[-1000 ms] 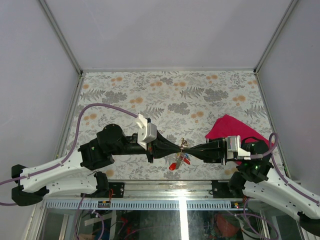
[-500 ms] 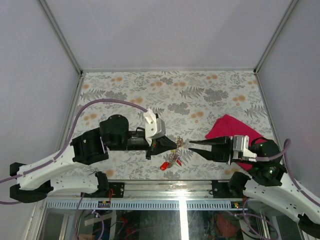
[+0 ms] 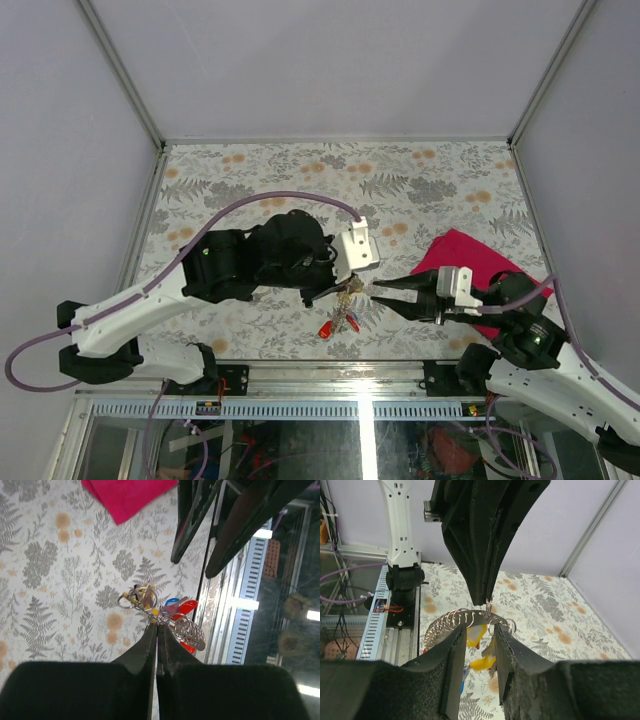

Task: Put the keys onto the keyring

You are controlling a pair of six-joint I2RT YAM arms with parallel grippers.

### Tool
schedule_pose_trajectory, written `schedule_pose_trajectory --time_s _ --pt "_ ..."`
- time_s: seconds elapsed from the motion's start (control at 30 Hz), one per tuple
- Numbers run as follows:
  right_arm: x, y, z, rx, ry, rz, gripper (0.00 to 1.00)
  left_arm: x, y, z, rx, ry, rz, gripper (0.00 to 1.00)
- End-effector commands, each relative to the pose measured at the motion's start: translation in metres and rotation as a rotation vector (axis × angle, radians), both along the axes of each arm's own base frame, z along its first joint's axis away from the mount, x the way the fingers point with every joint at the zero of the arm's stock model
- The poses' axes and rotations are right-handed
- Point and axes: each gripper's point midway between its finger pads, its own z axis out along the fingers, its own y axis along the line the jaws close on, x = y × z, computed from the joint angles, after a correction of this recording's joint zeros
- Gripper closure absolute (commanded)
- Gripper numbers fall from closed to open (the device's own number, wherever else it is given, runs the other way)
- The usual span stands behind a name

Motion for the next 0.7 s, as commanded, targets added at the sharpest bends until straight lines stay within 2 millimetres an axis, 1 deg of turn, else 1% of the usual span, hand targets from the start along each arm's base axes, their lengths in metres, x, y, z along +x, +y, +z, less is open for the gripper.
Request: schedule_pose_trajectory --time_s 0.0,0.23,0.47,0.67 --pt "0.001 0.014 -0.004 0.035 -0.002 0.044 0.65 0.009 0.018 -0.007 0.140 -0.040 0.026 1.00" --pt "0.003 0.028 -0.007 0.053 -0.009 0.088 0.64 0.010 0.016 -0.004 0.140 -0.053 0.020 1.00" --pt "0.008 0.034 -0.003 0.071 -0.017 0.082 0.61 0.007 0.014 -0.006 0.142 -0.048 -0.004 1.00" --pt "0.007 0.042 -0.002 0.080 0.012 0.117 0.60 0.005 0.012 -0.004 0.131 -0.053 -0.018 1.00"
